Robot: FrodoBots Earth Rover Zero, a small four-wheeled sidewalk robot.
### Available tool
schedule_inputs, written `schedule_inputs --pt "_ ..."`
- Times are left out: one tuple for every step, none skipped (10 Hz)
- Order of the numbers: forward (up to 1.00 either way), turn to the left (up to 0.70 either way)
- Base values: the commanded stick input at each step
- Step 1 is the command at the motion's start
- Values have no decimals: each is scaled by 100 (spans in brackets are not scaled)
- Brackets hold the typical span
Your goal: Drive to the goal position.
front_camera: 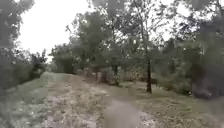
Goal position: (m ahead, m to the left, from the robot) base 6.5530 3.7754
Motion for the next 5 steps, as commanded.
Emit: schedule_inputs --pt "70 0" --pt "70 0" --pt "70 0" --pt "70 0" --pt "70 0"
